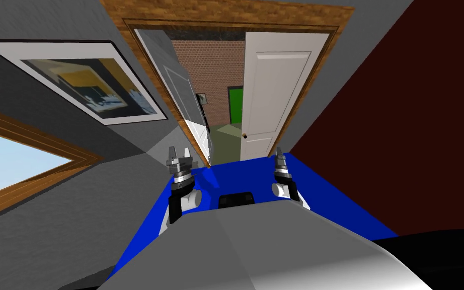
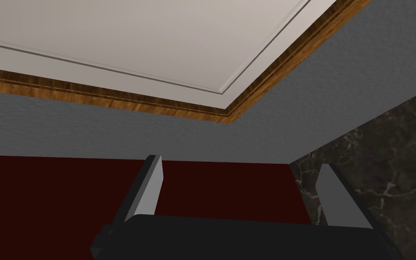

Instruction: Push the door open

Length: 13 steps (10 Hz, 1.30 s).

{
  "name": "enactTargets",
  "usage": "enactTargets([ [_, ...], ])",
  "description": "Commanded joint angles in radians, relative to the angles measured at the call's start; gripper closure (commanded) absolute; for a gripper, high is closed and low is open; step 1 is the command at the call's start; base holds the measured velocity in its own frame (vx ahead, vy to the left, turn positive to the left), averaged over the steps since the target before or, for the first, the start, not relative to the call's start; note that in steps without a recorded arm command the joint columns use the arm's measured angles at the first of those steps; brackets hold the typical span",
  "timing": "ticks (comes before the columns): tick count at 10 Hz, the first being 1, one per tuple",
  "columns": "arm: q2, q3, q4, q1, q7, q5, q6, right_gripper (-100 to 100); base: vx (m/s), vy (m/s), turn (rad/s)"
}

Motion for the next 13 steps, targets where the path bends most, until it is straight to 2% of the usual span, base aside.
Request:
enactTargets([
  [1,-0.007,-0.005,0.044,-0.01,0.048,-0.017,-0.01,-100,0.069,-0.031,0.173],
  [11,-0.061,-0.04,0.313,-0.066,0.323,-0.126,-0.071,-100,0.064,-0.048,0.209],
  [12,-0.061,-0.04,0.313,-0.066,0.327,-0.126,-0.071,-100,0.034,-0.035,0.078],
  [13,-0.066,-0.043,0.34,-0.071,0.355,-0.137,-0.077,-100,0.026,-0.029,0.097],
])
